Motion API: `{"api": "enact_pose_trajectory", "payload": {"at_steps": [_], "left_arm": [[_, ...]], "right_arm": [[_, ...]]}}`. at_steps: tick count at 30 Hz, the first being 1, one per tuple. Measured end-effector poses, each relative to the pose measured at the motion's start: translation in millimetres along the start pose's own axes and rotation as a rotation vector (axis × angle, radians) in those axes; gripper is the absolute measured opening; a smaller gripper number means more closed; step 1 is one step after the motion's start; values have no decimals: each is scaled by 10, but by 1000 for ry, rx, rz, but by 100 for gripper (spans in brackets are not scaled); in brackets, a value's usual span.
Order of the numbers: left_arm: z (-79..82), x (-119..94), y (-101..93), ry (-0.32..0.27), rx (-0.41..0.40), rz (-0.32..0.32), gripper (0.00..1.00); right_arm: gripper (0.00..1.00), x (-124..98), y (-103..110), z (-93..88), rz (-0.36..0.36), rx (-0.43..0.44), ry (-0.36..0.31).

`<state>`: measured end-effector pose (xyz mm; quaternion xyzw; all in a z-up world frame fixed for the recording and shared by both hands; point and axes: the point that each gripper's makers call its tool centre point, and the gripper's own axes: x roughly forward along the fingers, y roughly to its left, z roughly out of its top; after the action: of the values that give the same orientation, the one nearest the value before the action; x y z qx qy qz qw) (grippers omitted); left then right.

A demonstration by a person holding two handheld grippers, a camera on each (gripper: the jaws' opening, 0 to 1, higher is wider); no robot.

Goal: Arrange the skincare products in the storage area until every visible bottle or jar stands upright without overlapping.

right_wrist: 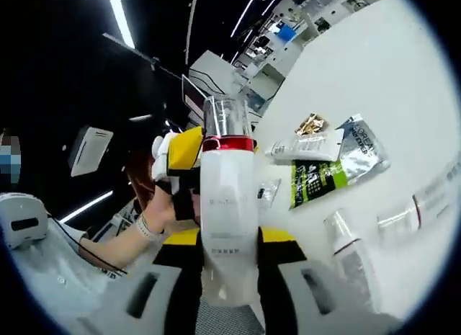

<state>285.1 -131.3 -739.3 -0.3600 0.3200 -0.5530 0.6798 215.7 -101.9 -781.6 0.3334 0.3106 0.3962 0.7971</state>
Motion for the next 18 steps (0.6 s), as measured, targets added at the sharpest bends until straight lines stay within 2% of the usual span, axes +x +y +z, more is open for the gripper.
{"api": "enact_pose_trajectory", "payload": {"at_steps": [5,8,10,13,15,18], "left_arm": [[44,-24,-38,7,79,-30,24],[35,-14,-103,13,163,-51,25],[-9,9,-165,27,232,-64,25],[-40,25,-221,26,239,-70,25],[-69,25,-243,41,283,-79,25],[-125,31,-286,60,344,-87,25]], "right_arm": [[28,7,1,19,-18,-84,-12],[28,-7,-53,27,-76,-221,5],[28,-12,-68,13,-88,-264,18],[28,-35,-58,14,-84,-274,-9],[28,-48,-102,17,-109,-347,-9],[28,-54,-133,-18,-131,-402,13]]}}
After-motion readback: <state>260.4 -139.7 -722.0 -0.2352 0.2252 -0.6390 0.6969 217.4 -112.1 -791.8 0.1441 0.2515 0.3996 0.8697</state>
